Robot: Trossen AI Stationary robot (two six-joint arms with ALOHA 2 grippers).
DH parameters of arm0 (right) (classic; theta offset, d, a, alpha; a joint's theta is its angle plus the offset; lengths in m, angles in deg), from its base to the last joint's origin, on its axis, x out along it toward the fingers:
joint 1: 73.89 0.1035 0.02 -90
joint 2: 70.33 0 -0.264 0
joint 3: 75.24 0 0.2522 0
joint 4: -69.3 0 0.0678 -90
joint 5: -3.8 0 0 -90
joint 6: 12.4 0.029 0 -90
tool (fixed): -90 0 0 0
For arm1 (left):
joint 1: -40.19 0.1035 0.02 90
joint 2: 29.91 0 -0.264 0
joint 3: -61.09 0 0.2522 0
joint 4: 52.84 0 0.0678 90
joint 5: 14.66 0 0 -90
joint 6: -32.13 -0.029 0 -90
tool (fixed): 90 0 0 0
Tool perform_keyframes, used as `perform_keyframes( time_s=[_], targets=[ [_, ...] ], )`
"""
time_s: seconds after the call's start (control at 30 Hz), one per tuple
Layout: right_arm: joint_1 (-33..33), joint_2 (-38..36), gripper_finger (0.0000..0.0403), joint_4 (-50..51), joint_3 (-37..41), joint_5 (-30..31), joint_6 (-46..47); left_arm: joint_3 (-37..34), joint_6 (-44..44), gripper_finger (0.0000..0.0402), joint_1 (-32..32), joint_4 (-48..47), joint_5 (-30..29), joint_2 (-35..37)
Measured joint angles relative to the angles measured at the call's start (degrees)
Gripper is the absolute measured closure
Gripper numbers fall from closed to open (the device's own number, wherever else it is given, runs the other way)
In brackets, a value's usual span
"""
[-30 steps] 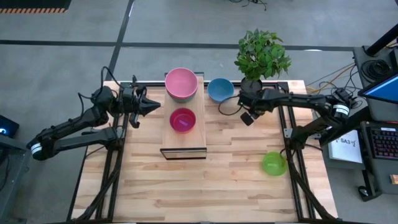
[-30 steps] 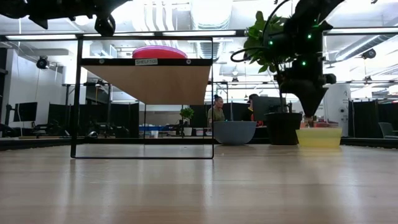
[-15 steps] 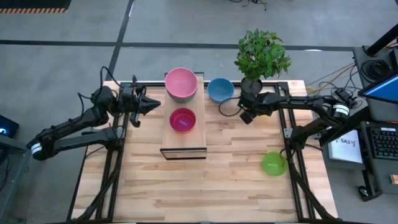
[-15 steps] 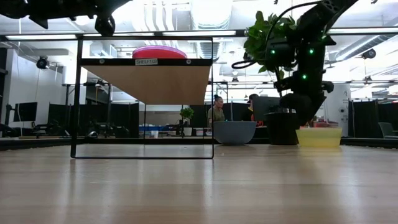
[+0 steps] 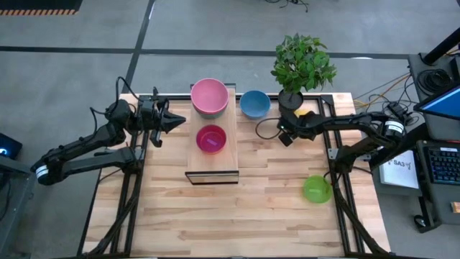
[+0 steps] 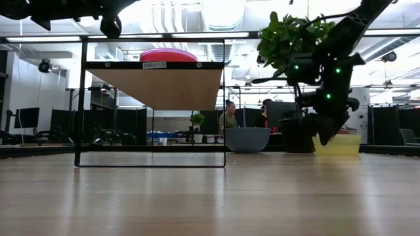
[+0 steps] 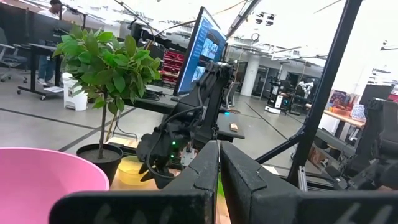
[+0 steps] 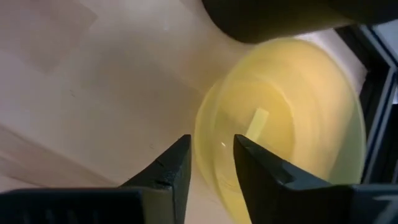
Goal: Place and stack bowls onto a shelf
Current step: Stack the yellow bowl on top of the purple bowl on the shelf
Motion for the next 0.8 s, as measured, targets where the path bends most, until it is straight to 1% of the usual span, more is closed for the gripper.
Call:
perform_keyframes(
  time_s=[0.17,0.3,0.33,0.47,0.57,0.67,0.8],
  targets=[
    [0.0,0.0,0.0333,-2.5,3.0,-0.3,0.0,0.0,0.0,0.0402,0.0,0.0,0.0,0.0],
    [0.3,-0.2,0.0383,-2.4,3.4,-1.0,0.0,0.0,0.0,0.0402,0.0,0.0,0.0,0.0],
    [0.5,-0.5,0.0388,-2.3,3.4,-1.6,-0.1,0.0,0.0,0.0402,0.0,0.0,0.0,0.0],
    [2.2,-2.4,0.0393,-0.4,1.9,-5.2,0.0,0.0,0.0,0.0402,0.0,0.0,0.0,0.0],
    [5.3,-4.5,0.0394,2.2,-0.8,-9.0,0.0,0.0,-0.1,0.0402,0.0,0.0,0.0,0.0],
    [10.2,-7.0,0.0394,3.2,-4.7,-12.3,-0.1,0.0,-0.7,0.0402,0.0,0.0,0.0,0.0],
    [18.4,-8.5,0.0394,2.9,-11.7,-12.3,-4.3,0.0,-1.3,0.0402,0.0,0.0,0.0,-0.2]
  ],
)
